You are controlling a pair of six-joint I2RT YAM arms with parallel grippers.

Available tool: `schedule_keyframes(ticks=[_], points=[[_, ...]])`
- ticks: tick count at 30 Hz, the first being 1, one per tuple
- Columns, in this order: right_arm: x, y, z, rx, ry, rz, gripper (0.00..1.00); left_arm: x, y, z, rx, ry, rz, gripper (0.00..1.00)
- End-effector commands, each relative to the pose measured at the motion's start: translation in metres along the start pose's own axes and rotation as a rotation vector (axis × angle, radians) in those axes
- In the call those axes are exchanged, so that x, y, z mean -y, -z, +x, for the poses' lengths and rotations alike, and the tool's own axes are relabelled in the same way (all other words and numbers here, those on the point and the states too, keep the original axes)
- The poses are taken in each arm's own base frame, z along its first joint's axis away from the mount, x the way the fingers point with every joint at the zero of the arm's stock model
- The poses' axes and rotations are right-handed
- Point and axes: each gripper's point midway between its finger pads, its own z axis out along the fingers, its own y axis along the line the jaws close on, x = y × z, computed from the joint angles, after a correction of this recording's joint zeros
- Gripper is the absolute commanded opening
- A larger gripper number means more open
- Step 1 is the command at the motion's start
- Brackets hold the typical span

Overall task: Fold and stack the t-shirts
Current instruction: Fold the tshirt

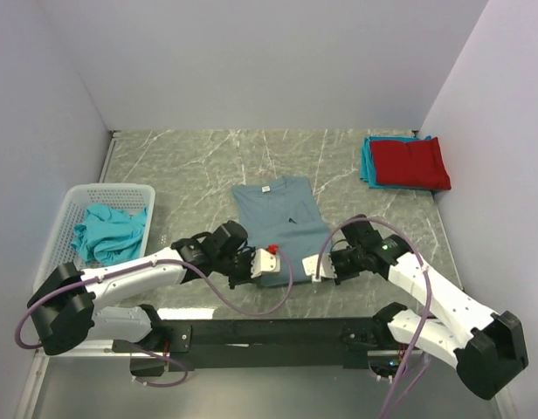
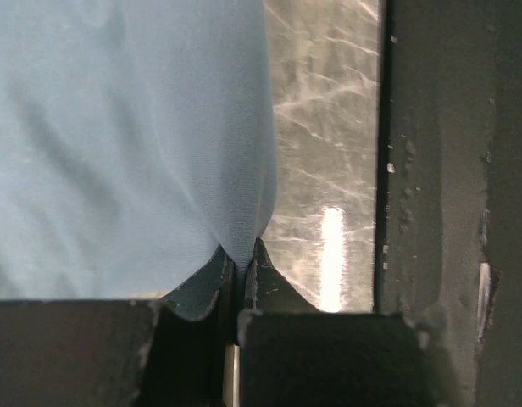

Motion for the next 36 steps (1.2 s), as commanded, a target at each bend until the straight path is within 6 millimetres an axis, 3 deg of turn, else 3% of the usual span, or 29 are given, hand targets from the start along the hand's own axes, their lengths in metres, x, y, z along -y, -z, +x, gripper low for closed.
schedule_keyframes(ticks=[1,3,5,6,7,8,9,10,11,13,14,15,16,17,20,21,24,26,36], points=[[0.044,0.018,-0.014,0.0,-0.076,0.115,0.0,-0.029,0.016,-0.032,0.069,-0.034,-0.075,0.0],[0.08,0.033,-0.021,-0.001,-0.087,0.195,0.0,-0.052,0.026,-0.031,0.084,-0.013,-0.105,0.0],[0.105,0.032,-0.018,-0.01,-0.133,0.208,0.0,-0.086,0.044,-0.036,0.115,0.012,-0.183,0.0],[0.131,0.047,-0.021,-0.001,-0.149,0.264,0.0,-0.097,0.048,-0.039,0.136,0.007,-0.194,0.0],[0.142,0.041,-0.015,-0.011,-0.175,0.251,0.0,-0.113,0.057,-0.047,0.163,0.002,-0.227,0.0],[0.157,0.043,-0.014,-0.008,-0.188,0.273,0.0,-0.135,0.065,-0.039,0.16,0.038,-0.268,0.0],[0.183,0.058,-0.018,0.002,-0.192,0.325,0.0,-0.148,0.069,-0.043,0.18,0.033,-0.286,0.0],[0.194,0.046,-0.009,-0.008,-0.229,0.298,0.0,-0.165,0.078,-0.052,0.201,0.026,-0.322,0.0],[0.206,0.045,-0.008,-0.006,-0.242,0.306,0.0,-0.183,0.077,-0.039,0.187,0.069,-0.339,0.0],[0.239,0.041,-0.005,-0.002,-0.281,0.321,0.0,-0.213,0.085,-0.048,0.221,0.072,-0.378,0.0],[0.26,0.048,-0.009,0.001,-0.279,0.356,0.0,-0.228,0.078,-0.033,0.205,0.124,-0.376,0.0],[0.269,0.045,-0.007,-0.001,-0.304,0.364,0.0,-0.237,0.076,-0.031,0.206,0.139,-0.374,0.0],[0.276,0.029,0.004,-0.018,-0.334,0.339,0.0,-0.251,0.08,-0.038,0.221,0.135,-0.391,0.0],[0.284,0.026,0.006,-0.022,-0.344,0.344,0.0,-0.262,0.072,-0.026,0.203,0.169,-0.388,0.0],[0.321,0.027,0.018,-0.033,-0.389,0.423,0.0,-0.291,0.071,-0.021,0.222,0.19,-0.427,0.0],[0.326,0.018,0.024,-0.037,-0.424,0.424,0.0,-0.298,0.071,-0.019,0.231,0.209,-0.436,0.0],[0.346,0.019,0.033,-0.049,-0.451,0.477,0.0,-0.321,0.07,-0.008,0.233,0.247,-0.471,0.0],[0.353,0.01,0.039,-0.055,-0.461,0.478,0.0,-0.333,0.07,-0.001,0.23,0.265,-0.488,0.0],[0.383,-0.014,0.056,-0.07,-0.527,0.52,0.0,-0.364,0.077,0.021,0.201,0.326,-0.592,0.0]])
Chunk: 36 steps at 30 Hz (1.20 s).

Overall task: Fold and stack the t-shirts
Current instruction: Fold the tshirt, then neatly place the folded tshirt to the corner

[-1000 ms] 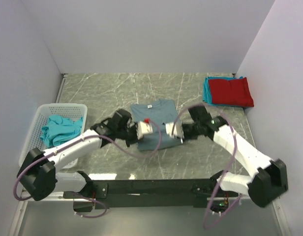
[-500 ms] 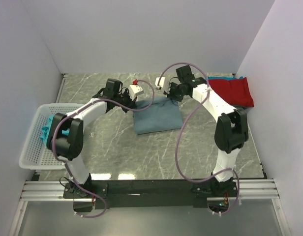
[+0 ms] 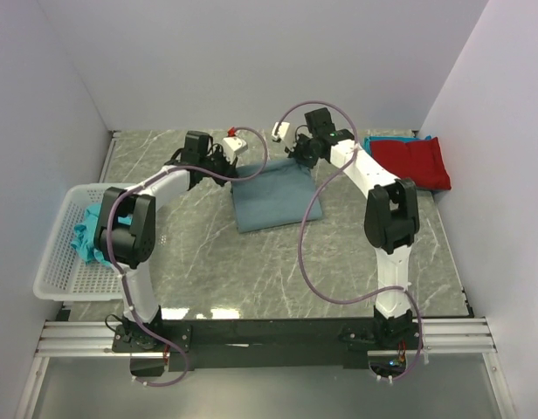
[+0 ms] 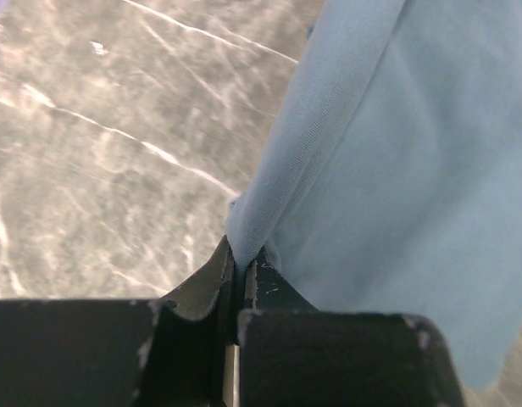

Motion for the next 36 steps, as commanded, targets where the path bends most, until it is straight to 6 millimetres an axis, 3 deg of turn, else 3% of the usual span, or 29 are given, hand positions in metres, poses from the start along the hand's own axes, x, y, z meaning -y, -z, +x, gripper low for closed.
schedule_keyframes(ticks=[1,7,9,10,11,13,14,15,16,17,19,20,21,23,24,26,27,30,32,33,34,36], points=[[0.032,-0.001,-0.009,0.011,-0.038,0.104,0.0,-0.028,-0.003,-0.022,0.044,-0.011,-0.08,0.01],[0.041,-0.012,-0.004,-0.01,-0.068,0.137,0.0,-0.039,-0.013,-0.022,0.029,0.009,-0.1,0.01],[0.041,-0.015,-0.004,-0.005,-0.086,0.144,0.11,-0.041,-0.018,-0.012,-0.004,0.055,-0.108,0.13],[0.047,-0.014,-0.003,-0.014,-0.11,0.183,0.53,-0.046,-0.018,-0.016,-0.005,0.067,-0.13,0.27],[0.055,-0.014,-0.005,0.005,-0.138,0.234,0.67,-0.055,-0.017,-0.014,-0.017,0.131,-0.191,0.66],[0.072,-0.003,-0.008,0.019,-0.279,0.349,0.8,-0.073,-0.006,-0.028,0.003,0.183,-0.296,0.95],[0.083,0.005,-0.004,0.006,-0.335,0.421,0.82,-0.081,0.007,-0.045,0.034,0.201,-0.348,0.99],[0.084,0.027,-0.003,0.07,-0.52,0.368,0.83,-0.096,0.041,-0.078,0.101,0.29,-0.473,1.0],[0.084,0.027,-0.003,0.07,-0.522,0.368,0.83,-0.097,0.042,-0.077,0.101,0.293,-0.477,1.0],[0.066,0.025,-0.003,0.099,-0.575,0.255,0.83,-0.097,0.062,-0.098,0.158,0.331,-0.503,0.99],[0.054,0.035,0.004,0.146,-0.703,0.134,0.83,-0.09,0.079,-0.102,0.19,0.43,-0.488,0.99],[0.037,0.033,0.014,0.13,-0.749,0.061,0.83,-0.079,0.095,-0.117,0.241,0.466,-0.459,0.99],[0.021,0.034,0.006,0.167,-0.793,-0.04,0.83,-0.064,0.091,-0.1,0.219,0.496,-0.405,0.99],[0.001,0.029,0.018,0.136,-0.856,-0.109,0.83,-0.03,0.097,-0.111,0.272,0.513,-0.257,0.99],[-0.006,0.027,0.019,0.124,-0.904,-0.132,0.84,-0.016,0.091,-0.093,0.245,0.551,-0.213,0.98],[-0.01,0.02,0.027,0.09,-0.983,-0.126,0.84,0.011,0.088,-0.096,0.268,0.602,-0.069,0.91],[-0.012,0.01,0.037,0.044,-1.067,-0.109,0.85,0.022,0.082,-0.084,0.244,0.644,-0.026,0.89],[-0.016,-0.009,0.058,-0.046,-1.196,-0.079,0.85,0.044,0.06,-0.075,0.219,0.743,0.087,0.78],[-0.025,-0.019,0.067,-0.083,-1.245,-0.105,0.86,0.051,0.037,-0.052,0.134,0.795,0.093,0.7],[-0.029,-0.022,0.069,-0.092,-1.266,-0.109,0.86,0.051,0.029,-0.051,0.115,0.801,0.093,0.67],[-0.035,-0.025,0.07,-0.099,-1.281,-0.137,0.86,0.059,0.014,-0.034,0.052,0.826,0.1,0.61],[-0.046,-0.031,0.073,-0.123,-1.312,-0.171,0.86,0.062,0.002,-0.019,-0.012,0.854,0.09,0.51]])
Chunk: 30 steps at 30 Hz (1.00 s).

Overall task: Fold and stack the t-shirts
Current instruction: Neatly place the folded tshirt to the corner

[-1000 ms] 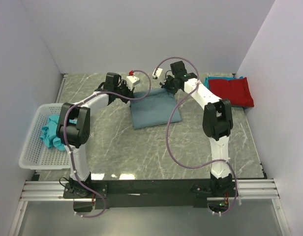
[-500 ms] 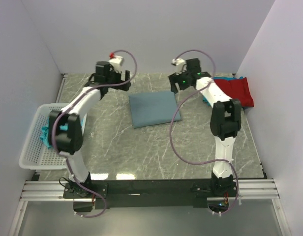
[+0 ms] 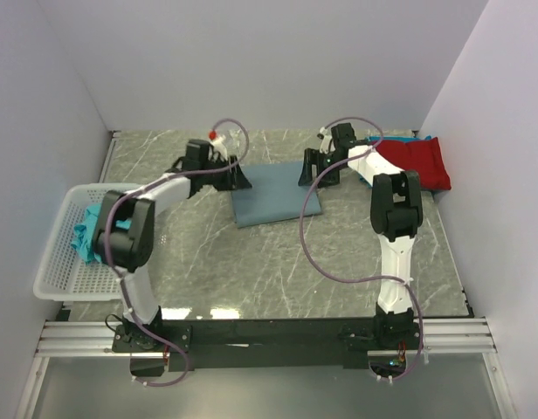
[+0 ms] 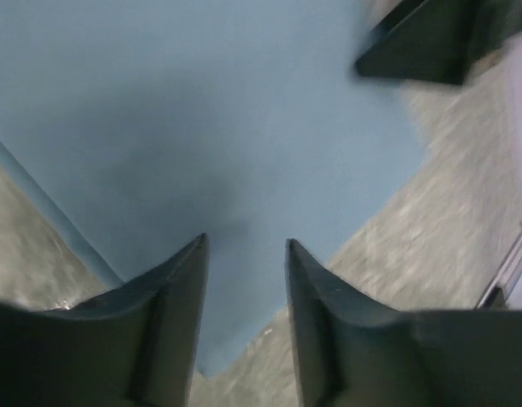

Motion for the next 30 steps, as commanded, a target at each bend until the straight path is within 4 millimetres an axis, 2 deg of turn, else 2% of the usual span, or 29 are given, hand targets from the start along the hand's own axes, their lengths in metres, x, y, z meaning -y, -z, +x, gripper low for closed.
schedule_keyframes(ticks=[1,5,7,11,13,16,19,20,21,22,23,26,27,29,30], points=[[-0.007,-0.008,0.013,-0.051,-0.118,-0.033,0.86,-0.002,-0.018,0.029,-0.12,0.085,-0.007,0.44],[-0.013,-0.017,0.023,-0.083,-0.142,-0.043,0.85,-0.028,-0.025,0.055,-0.197,0.113,-0.113,0.43],[-0.022,-0.022,0.029,-0.114,-0.154,-0.046,0.85,-0.04,-0.027,0.073,-0.254,0.131,-0.158,0.42],[-0.045,-0.034,0.044,-0.179,-0.166,-0.096,0.82,-0.051,-0.029,0.089,-0.291,0.15,-0.193,0.4],[-0.056,-0.039,0.049,-0.194,-0.166,-0.113,0.8,-0.051,-0.031,0.09,-0.29,0.156,-0.193,0.39],[-0.063,-0.04,0.049,-0.201,-0.178,-0.14,0.69,-0.053,-0.034,0.096,-0.31,0.158,-0.195,0.38],[-0.06,-0.039,0.045,-0.181,-0.176,-0.129,0.49,-0.055,-0.036,0.101,-0.32,0.16,-0.197,0.38],[-0.058,-0.04,0.044,-0.176,-0.176,-0.126,0.32,-0.054,-0.036,0.101,-0.318,0.158,-0.197,0.37],[-0.054,-0.038,0.039,-0.159,-0.169,-0.103,0.22,-0.053,-0.036,0.1,-0.316,0.156,-0.196,0.38],[-0.049,-0.036,0.035,-0.144,-0.148,-0.08,0.13,-0.051,-0.035,0.096,-0.308,0.148,-0.197,0.38],[-0.046,-0.035,0.031,-0.131,-0.125,-0.055,0.0,-0.05,-0.034,0.094,-0.305,0.145,-0.198,0.38],[-0.025,-0.022,0.009,-0.056,-0.03,0.093,0.0,-0.041,-0.022,0.066,-0.247,0.091,-0.223,0.47],[-0.022,-0.015,0.001,-0.037,-0.005,0.125,0.0,-0.028,-0.009,0.044,-0.191,0.043,-0.216,0.53],[-0.009,0.001,-0.013,0.011,0.066,0.226,0.0,-0.021,0.01,0.023,-0.129,-0.012,-0.253,0.57],[-0.006,0.008,-0.02,0.031,0.094,0.267,0.0,-0.006,0.03,0.001,-0.068,-0.078,-0.25,0.61]])
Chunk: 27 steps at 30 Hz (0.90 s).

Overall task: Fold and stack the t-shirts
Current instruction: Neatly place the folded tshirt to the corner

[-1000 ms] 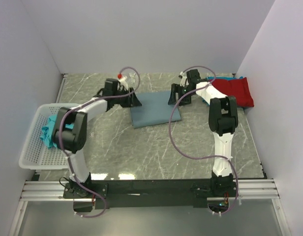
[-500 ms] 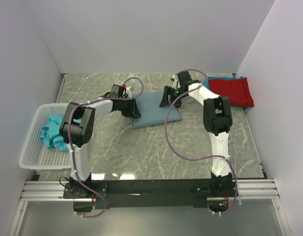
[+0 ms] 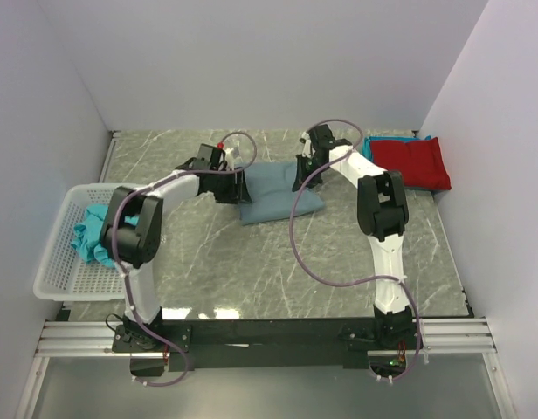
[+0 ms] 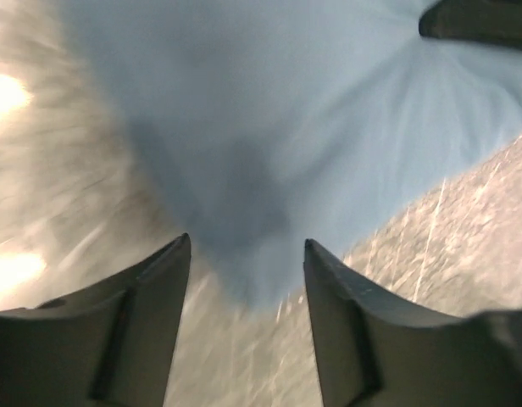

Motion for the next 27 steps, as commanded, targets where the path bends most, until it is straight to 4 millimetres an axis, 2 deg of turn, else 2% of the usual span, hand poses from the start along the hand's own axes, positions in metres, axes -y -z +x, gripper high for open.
schedule_keyframes(ticks=[1,2,3,5,6,7,9,10,13,16,20,27], points=[[0.042,0.059,-0.053,0.188,0.173,0.327,0.0,0.022,0.079,-0.053,0.224,-0.162,-0.082,0.63],[0.045,0.068,-0.059,0.21,0.203,0.368,0.0,0.017,0.092,-0.058,0.261,-0.179,-0.131,0.64],[0.054,0.077,-0.066,0.241,0.226,0.433,0.0,0.024,0.119,-0.064,0.322,-0.23,-0.146,0.66],[0.069,0.105,-0.08,0.283,0.31,0.575,0.0,0.014,0.133,-0.05,0.343,-0.254,-0.193,0.67],[0.075,0.113,-0.084,0.297,0.328,0.622,0.0,0.016,0.155,-0.053,0.409,-0.279,-0.224,0.69],[0.076,0.126,-0.089,0.313,0.372,0.656,0.0,0.005,0.153,-0.035,0.389,-0.28,-0.242,0.7],[0.083,0.142,-0.093,0.333,0.396,0.739,0.0,0.005,0.17,-0.027,0.432,-0.299,-0.257,0.7],[0.083,0.156,-0.098,0.348,0.428,0.769,0.0,-0.002,0.167,-0.014,0.419,-0.301,-0.266,0.7],[0.091,0.185,-0.105,0.374,0.471,0.886,0.0,-0.007,0.175,-0.004,0.426,-0.318,-0.288,0.7],[0.097,0.209,-0.109,0.381,0.507,0.95,0.0,-0.002,0.18,-0.006,0.445,-0.33,-0.277,0.7],[0.112,0.235,-0.112,0.366,0.537,0.991,0.0,0.002,0.181,-0.007,0.437,-0.338,-0.261,0.7],[0.138,0.264,-0.118,0.338,0.596,1.037,0.0,0.009,0.191,-0.008,0.468,-0.357,-0.24,0.7]])
